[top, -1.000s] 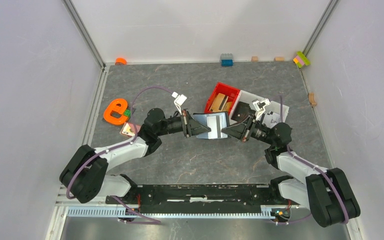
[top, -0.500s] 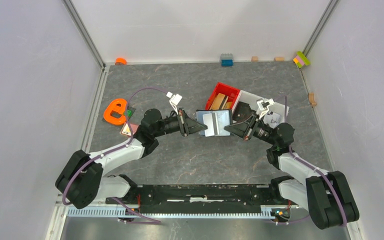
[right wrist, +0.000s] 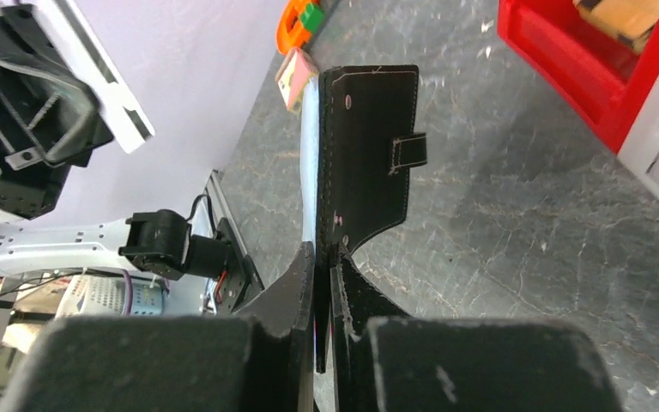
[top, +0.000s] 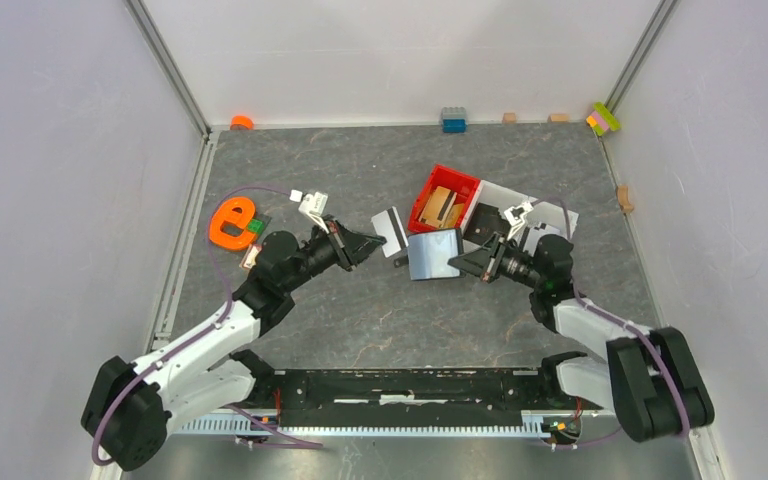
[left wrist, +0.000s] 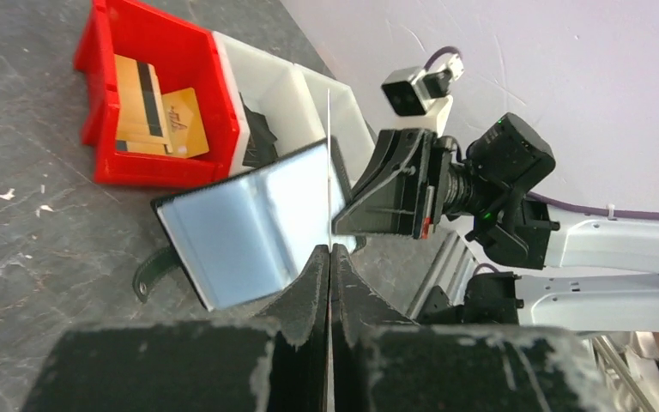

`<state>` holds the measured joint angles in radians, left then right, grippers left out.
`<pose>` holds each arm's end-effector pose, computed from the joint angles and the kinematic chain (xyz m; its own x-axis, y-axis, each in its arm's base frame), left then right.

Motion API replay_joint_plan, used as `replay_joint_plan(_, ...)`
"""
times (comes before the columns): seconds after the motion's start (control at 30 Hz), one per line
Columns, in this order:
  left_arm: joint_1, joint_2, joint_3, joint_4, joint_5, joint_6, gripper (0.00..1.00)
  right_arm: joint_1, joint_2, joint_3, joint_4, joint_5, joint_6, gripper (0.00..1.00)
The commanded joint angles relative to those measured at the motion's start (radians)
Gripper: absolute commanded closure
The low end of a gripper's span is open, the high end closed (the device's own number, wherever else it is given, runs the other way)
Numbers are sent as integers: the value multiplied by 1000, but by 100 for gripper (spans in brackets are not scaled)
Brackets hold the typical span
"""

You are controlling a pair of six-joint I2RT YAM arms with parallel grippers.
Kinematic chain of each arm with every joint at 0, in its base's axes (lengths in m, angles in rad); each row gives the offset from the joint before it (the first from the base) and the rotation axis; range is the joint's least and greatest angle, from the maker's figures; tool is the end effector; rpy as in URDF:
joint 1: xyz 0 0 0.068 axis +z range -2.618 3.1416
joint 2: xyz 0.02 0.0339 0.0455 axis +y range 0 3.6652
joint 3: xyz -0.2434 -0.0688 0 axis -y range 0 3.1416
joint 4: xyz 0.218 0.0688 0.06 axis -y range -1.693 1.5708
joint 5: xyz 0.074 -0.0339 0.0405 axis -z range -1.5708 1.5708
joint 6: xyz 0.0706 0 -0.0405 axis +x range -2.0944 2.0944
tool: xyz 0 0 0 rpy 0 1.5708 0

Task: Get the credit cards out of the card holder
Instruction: Place the card holder at the center of the board.

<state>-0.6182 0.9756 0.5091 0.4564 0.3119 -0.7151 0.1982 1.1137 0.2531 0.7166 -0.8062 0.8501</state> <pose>0.1882 -0.1605 0.2692 -0.5319 -0.3875 -0.7530 0.5999 0.4552 -0.6580 0.2074 0.0936 0.1881 -0.7214 0.3856 -0.5753 -0.4463 0.3763 0.8119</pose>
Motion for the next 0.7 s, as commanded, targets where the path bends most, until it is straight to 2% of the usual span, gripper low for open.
replay_joint_plan(0.0,3,-53,-26,-24,-111,71,98,71,115,76,9,-13,-28,95)
replay_joint_plan(0.17,3,-47,-22,-22,-98,68,98,191,281,163,-41,-23,-74,94)
replay_joint_plan(0.27,3,-40,-21,-23,-100,80,98,190,289,212,-237,69,-174,75)
replay_joint_plan(0.37,3,-23,-18,-12,-83,82,98,184,226,253,-384,183,-271,69)
replay_joint_plan(0.43,3,-2,-11,5,-52,80,98,176,159,251,-435,245,-302,54)
replay_joint_plan(0.53,2,40,0,39,9,67,98,170,8,215,-457,351,-363,22)
replay_joint_plan(0.6,0,68,9,67,57,51,98,170,-113,161,-396,380,-368,11)
replay_joint_plan(0.67,-2,94,4,129,116,24,98,170,-199,111,-274,313,-350,10)
